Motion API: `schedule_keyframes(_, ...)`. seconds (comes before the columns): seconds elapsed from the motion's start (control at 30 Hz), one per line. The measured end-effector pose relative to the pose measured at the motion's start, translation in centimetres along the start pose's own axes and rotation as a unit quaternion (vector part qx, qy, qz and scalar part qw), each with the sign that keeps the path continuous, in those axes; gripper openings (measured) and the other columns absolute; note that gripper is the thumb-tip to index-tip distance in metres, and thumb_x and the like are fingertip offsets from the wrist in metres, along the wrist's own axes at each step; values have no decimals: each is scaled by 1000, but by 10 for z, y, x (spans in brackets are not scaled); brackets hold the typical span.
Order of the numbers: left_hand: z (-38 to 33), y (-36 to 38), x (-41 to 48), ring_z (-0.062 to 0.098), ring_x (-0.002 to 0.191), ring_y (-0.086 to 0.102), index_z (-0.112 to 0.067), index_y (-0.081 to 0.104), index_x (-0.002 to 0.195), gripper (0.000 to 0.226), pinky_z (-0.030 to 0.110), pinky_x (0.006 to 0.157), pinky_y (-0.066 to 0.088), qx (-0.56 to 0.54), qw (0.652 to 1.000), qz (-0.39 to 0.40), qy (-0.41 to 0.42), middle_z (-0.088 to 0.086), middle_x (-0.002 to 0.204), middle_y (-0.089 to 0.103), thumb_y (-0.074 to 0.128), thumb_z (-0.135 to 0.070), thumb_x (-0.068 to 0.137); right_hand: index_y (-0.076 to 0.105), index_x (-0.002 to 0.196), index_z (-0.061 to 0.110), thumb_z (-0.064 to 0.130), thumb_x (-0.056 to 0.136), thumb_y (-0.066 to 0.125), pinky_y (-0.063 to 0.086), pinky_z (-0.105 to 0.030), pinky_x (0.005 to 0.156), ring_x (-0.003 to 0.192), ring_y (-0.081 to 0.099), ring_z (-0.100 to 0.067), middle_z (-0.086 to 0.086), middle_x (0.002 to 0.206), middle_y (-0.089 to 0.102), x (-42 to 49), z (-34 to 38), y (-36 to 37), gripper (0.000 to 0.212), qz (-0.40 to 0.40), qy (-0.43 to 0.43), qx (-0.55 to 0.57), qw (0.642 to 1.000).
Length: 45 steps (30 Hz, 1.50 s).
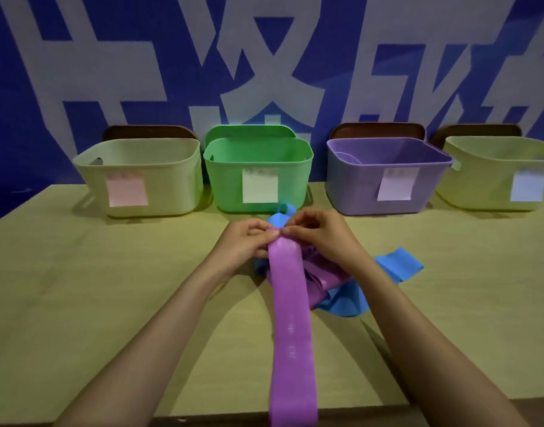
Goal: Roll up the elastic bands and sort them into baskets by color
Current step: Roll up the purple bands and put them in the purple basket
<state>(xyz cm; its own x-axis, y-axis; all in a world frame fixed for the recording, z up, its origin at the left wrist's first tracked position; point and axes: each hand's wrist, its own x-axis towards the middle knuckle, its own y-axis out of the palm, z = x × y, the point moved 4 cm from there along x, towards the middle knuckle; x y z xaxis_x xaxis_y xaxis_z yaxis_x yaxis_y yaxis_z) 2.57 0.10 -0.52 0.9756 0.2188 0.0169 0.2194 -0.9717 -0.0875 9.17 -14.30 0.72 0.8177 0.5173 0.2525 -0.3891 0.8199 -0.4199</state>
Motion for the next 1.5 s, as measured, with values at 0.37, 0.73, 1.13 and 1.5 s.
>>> schedule_keyframes(0.37, 12, 5, 12, 12, 73, 68, -4, 65, 96, 9, 20, 61, 54, -102, 995, -7, 23, 7, 83, 70, 59, -8, 90, 71, 90, 14, 2, 85, 66, 52, -22, 73, 75, 64, -5, 5, 83, 71, 6, -4, -3, 14, -10, -68, 34, 997)
schedule_keyframes(0.73, 12, 13, 4, 11, 68, 66, -7, 68, 97, 22, 19, 57, 51, -217, 976, 14, -6, 5, 81, 70, 58, -24, 88, 71, 93, 11, -1, 86, 63, 51, -24, 78, 85, 61, -10, 2, 91, 66, -2, 2, -1, 16, -37, -202, -47, 978)
schedule_keyframes(1.13, 16, 8, 6, 11, 73, 62, -6, 68, 95, 17, 21, 64, 52, -121, 992, -27, 33, 5, 83, 67, 59, -20, 90, 70, 93, 16, 12, 87, 67, 53, -38, 81, 84, 66, -21, 3, 90, 71, 0, -3, -3, 8, -3, -112, 14, 994)
schedule_keyframes(1.5, 12, 21, 1, 7, 55, 64, -3, 62, 102, 21, 17, 53, 52, -316, 941, 109, -55, 3, 71, 71, 47, 2, 88, 64, 112, 16, 2, 98, 39, 55, -27, 74, 82, 60, -18, -6, 100, 61, -3, 7, -4, 32, 70, -40, 236, 968)
